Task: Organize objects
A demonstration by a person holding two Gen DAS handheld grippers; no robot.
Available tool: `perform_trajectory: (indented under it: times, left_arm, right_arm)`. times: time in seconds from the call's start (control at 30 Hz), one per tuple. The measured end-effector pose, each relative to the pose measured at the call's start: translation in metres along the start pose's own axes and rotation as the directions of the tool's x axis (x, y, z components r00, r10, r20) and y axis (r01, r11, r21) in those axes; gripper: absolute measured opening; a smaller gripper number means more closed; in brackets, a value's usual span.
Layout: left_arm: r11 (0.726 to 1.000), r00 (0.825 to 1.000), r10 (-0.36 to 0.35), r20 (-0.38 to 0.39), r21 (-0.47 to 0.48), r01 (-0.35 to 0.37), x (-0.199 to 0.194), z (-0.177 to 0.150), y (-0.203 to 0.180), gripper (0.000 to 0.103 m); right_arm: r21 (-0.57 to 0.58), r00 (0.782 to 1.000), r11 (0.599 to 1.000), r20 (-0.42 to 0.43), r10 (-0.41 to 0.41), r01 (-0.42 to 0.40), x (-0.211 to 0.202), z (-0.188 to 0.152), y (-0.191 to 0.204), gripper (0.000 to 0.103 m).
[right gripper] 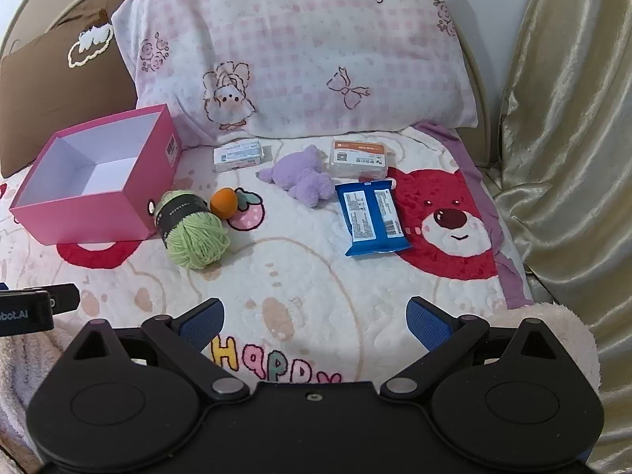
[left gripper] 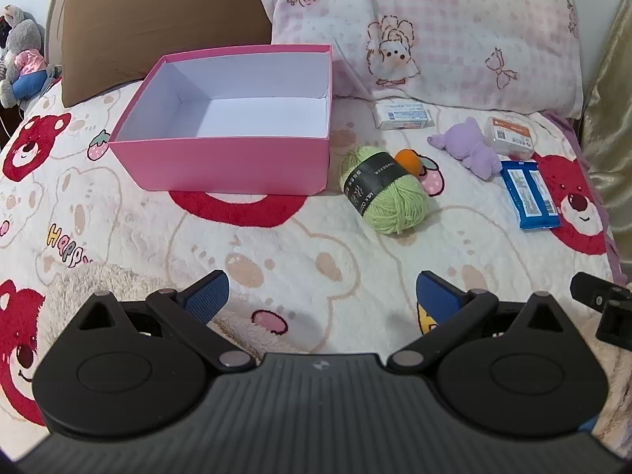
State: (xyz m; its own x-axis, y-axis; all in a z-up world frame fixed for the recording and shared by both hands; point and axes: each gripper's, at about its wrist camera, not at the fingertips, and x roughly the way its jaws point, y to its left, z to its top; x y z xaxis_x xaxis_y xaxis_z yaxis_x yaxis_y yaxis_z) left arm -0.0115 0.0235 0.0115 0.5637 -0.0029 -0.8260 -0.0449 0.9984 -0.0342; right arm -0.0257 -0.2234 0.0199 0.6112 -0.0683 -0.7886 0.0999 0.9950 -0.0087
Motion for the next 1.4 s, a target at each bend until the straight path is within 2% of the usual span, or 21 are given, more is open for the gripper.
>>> perform_trajectory:
  times: [0.27, 0.5, 1.27, 1.4]
  left_arm:
    - [1.0, 1.0, 0.005, 0.008, -0.002, -0.005, -0.003, -0.001, -0.001, 0.103]
    - [1.0, 0.998, 0.024, 0.05, 0.014, -0.024, -0.013, -0.006, -0.007, 0.103]
    - [1.0, 0.998, 0.012, 0.067, 0.001, -0.012, -0.022, -0.007, 0.001, 0.103]
    - [0.999, 0.997, 0.037, 0.062, -0.012, -0.036, -0.025, -0.006, 0.0, 0.103]
  right_arm:
    - [-0.043, 0.999, 0.998, 0.02, -0.047, 0.048, -0.006, -0.001, 0.006, 0.1]
    - [-0.077, 0.999, 0.997, 0.025, -0.028, 0.03, -0.004, -0.005, 0.013, 0.1]
    - [-0.061, 0.999, 0.998, 0.036, -0.026, 0.028, -0.01, -0.008, 0.009, 0.1]
    - [-0.054, 1.0, 0.998, 0.023, -0.012, 0.013, -0.007, -0.008, 0.011, 0.1]
